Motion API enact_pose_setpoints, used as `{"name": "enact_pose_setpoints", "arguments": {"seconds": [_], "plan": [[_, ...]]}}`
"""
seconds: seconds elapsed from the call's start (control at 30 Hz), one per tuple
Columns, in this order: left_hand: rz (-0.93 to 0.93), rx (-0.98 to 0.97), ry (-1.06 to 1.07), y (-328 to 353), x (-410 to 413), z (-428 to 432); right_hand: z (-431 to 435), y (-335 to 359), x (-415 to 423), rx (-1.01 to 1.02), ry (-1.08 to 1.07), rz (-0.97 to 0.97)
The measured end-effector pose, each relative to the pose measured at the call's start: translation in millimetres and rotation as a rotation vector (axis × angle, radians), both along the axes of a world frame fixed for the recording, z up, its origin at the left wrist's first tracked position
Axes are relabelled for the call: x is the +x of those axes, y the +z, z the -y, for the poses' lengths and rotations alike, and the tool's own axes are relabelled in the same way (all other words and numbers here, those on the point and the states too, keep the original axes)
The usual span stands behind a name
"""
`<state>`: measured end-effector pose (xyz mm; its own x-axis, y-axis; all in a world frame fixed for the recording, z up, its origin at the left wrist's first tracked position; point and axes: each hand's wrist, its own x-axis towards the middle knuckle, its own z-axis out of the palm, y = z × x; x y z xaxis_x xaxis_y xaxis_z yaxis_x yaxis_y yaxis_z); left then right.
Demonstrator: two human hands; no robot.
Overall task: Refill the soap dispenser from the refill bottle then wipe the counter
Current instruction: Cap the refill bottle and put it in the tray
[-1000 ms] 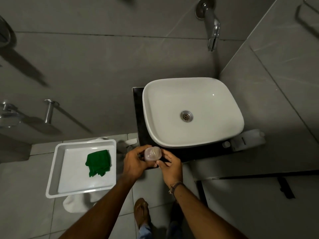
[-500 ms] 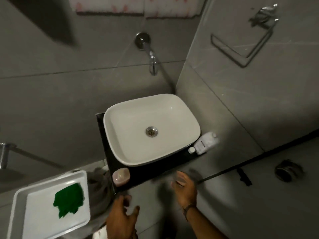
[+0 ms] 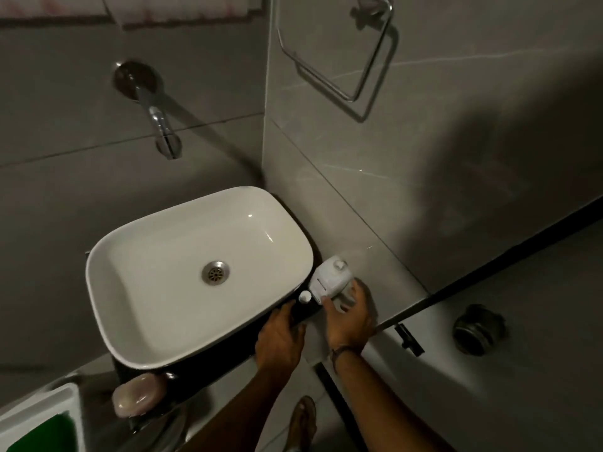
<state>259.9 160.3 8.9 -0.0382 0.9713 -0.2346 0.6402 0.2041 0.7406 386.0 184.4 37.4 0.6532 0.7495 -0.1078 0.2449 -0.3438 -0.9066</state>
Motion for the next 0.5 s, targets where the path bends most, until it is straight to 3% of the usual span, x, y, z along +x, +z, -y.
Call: {"name": "enact_pose_setpoints", "arguments": {"seconds": [0.17, 0.5], "plan": [[-0.102, -0.079, -0.043, -16.5, 32.8, -29.6, -11.3, -8.6, 2.1, -0.064, 0.009, 0.195], [-0.321, -0.134, -0.014, -45.8, 55.2, -58.4, -29.1, -12.9, 6.5, -0.127, 0.019, 0.303]]}}
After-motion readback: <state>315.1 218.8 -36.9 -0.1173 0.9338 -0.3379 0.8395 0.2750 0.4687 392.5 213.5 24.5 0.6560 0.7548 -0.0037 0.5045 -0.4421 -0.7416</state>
